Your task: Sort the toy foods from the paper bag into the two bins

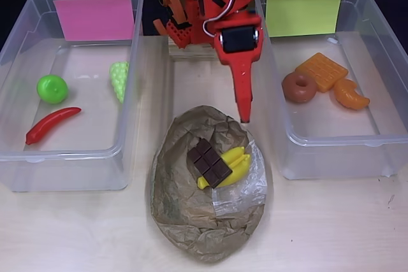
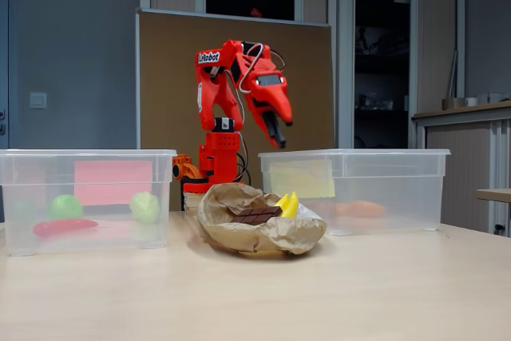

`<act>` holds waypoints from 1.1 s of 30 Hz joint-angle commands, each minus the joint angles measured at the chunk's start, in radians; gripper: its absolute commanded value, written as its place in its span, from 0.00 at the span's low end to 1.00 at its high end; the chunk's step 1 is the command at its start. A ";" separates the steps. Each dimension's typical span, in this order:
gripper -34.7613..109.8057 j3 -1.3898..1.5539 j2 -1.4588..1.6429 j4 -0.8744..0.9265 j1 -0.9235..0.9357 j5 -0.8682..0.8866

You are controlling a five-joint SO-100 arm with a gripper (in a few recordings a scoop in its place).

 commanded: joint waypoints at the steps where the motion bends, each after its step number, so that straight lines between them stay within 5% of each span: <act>1: 0.47 0.006 -0.071 -0.018 0.012 0.164; 17: 0.47 0.003 -0.302 -0.107 0.014 0.534; 33: 0.43 -0.049 -0.569 -0.314 0.066 0.541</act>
